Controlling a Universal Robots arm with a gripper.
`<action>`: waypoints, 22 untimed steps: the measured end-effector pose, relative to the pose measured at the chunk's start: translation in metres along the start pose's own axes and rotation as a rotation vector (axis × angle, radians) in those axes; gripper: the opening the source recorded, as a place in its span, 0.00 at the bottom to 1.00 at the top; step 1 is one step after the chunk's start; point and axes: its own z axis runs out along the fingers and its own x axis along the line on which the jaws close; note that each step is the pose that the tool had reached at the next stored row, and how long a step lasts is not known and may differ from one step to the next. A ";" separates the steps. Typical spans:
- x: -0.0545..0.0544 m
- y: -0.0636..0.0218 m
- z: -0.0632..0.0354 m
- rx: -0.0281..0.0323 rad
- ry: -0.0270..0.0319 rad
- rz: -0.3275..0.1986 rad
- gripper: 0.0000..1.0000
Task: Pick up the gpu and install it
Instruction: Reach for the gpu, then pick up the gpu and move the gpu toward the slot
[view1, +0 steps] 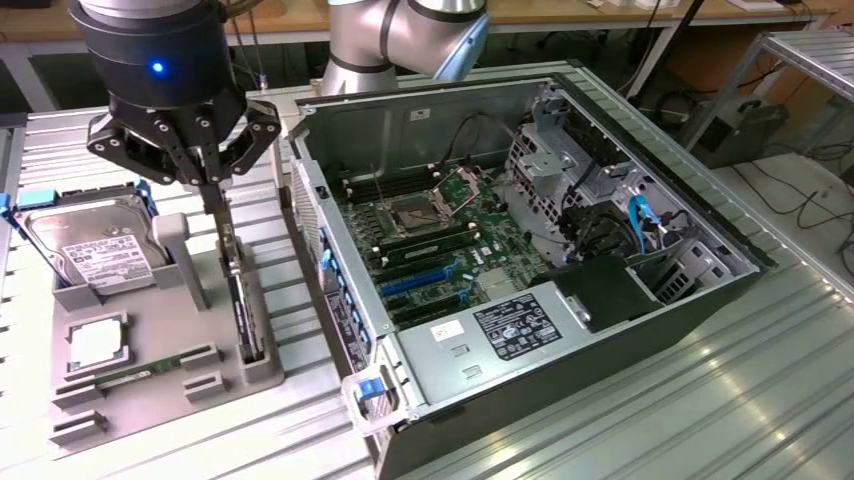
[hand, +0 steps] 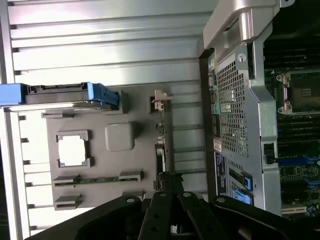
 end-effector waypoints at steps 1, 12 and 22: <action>0.000 0.0000 0.0000 0.0000 0.0000 0.000 0.11; 0.000 0.0000 -0.0001 0.0001 0.0001 0.000 0.11; 0.000 0.0000 -0.0001 0.0001 0.0001 0.000 0.42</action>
